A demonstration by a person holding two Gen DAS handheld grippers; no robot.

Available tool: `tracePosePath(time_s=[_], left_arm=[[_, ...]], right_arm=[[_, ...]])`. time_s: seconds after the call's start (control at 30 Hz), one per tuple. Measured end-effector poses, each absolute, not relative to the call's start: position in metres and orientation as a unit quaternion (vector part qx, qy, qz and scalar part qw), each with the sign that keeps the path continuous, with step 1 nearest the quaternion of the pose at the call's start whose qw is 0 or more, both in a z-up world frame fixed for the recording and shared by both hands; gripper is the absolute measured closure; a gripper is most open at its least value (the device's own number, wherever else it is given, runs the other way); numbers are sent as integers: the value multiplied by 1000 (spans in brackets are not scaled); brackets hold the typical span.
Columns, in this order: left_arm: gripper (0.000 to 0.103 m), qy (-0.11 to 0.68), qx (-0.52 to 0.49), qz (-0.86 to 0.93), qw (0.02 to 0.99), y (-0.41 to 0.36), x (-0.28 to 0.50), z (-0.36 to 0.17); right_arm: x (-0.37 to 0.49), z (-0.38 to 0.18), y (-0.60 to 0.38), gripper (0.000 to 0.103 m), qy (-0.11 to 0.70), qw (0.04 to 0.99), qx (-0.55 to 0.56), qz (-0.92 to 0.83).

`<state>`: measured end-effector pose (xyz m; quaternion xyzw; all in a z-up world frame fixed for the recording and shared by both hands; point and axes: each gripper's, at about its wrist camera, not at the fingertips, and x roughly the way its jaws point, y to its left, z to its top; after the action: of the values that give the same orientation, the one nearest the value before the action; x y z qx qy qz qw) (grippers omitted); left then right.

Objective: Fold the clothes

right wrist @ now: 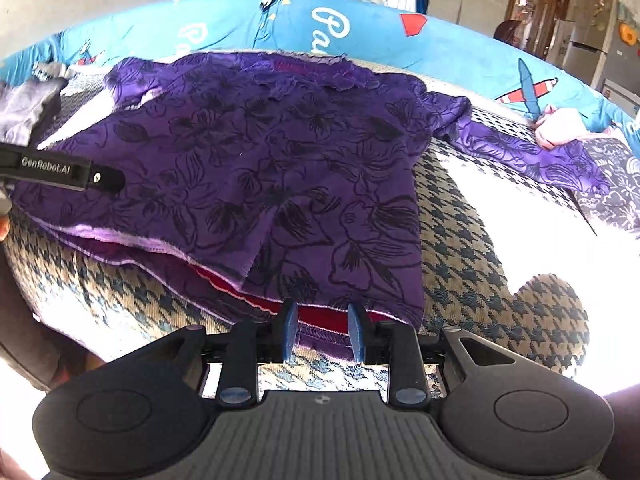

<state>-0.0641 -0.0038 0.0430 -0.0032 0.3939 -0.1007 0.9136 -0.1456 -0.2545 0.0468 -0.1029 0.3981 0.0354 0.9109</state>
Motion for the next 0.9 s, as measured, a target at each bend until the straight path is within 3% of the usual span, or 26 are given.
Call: tracePosePath(time_s=[0.6, 0.67, 0.73, 0.9], left_arm=[[0, 404, -18, -103, 909, -4, -59, 39], [0, 405, -19, -101, 909, -3, -59, 38], [0, 407, -18, -97, 908, -2, -58, 38], [0, 420, -13, -41, 907, 17, -54, 37]], right_arm=[[-127, 35, -255, 72, 415, 840, -324, 130], [-125, 33, -255, 77, 410, 840, -328, 135], [-123, 33, -255, 97, 408, 842, -325, 139], [-133, 44, -259, 100, 411, 839, -317, 166]])
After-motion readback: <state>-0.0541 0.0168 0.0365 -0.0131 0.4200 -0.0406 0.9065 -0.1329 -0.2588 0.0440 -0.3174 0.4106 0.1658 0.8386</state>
